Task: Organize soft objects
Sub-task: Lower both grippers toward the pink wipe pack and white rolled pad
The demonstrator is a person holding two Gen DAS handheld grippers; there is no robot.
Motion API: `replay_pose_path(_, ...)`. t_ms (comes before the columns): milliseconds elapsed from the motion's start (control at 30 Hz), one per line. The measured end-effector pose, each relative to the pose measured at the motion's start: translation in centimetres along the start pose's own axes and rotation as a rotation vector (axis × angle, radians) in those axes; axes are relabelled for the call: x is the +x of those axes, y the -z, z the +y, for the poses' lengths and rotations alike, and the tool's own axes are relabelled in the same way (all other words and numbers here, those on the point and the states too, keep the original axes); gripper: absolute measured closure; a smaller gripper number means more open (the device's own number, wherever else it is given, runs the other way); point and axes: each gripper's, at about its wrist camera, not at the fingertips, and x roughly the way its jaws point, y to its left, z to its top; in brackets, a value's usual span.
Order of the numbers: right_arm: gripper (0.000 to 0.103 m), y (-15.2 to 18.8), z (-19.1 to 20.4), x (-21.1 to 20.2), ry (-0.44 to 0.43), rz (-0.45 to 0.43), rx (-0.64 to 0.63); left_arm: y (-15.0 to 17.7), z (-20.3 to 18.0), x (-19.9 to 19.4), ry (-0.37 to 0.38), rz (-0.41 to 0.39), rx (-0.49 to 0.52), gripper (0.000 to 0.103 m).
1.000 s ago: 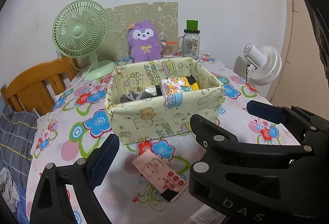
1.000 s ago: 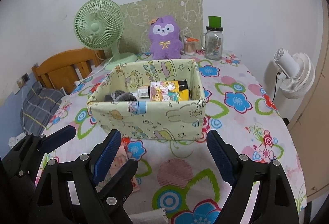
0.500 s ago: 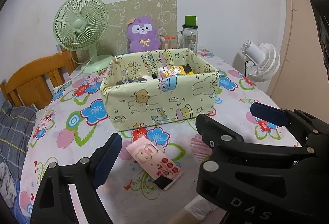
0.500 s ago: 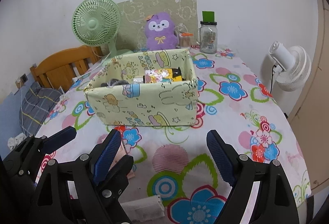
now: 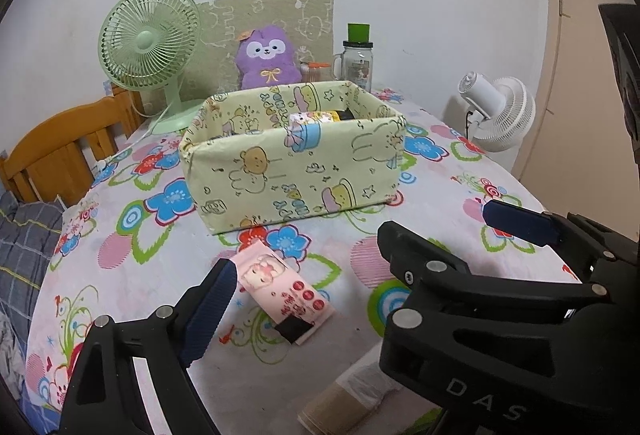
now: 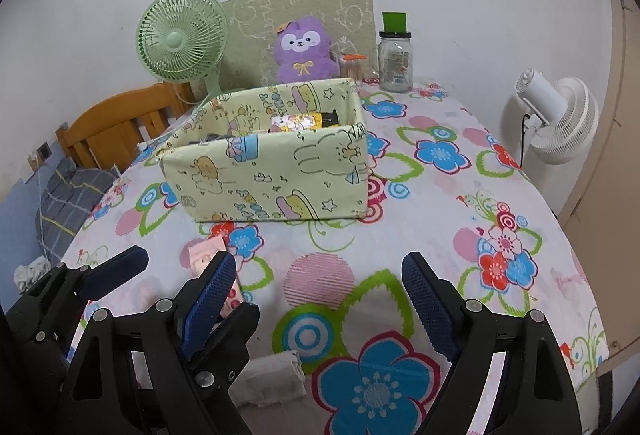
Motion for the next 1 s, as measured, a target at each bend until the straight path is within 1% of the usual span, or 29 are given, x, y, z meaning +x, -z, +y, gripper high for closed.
replay_pose_path(200, 0.016, 1.0, -0.4, -0.1, 0.003, 0.012, 0.008, 0.8, -0.5, 0.1, 0.011, 0.013, 0.003, 0.011)
replay_pose_path(367, 0.016, 1.8, -0.9, -0.1, 0.014, 0.027, 0.013, 1.5, -0.9, 0.2, 0.042, 0.025, 0.007, 0.011)
replay_pose_path(867, 0.016, 3.5, -1.3, 0.7, 0.038, 0.071, 0.006, 3.2, -2.3, 1.1, 0.055, 0.064, 0.04, 0.012)
replay_pose_path(933, 0.016, 3.6, -1.4, 0.9, 0.043, 0.081, 0.009, 3.5, -2.3, 1.2, 0.059, 0.072, 0.046, 0.013)
replay_pose_path(1000, 0.016, 3.8, -1.4, 1.2, 0.046, 0.088, 0.008, 3.8, -2.4, 1.3, 0.059, 0.08, 0.053, 0.018)
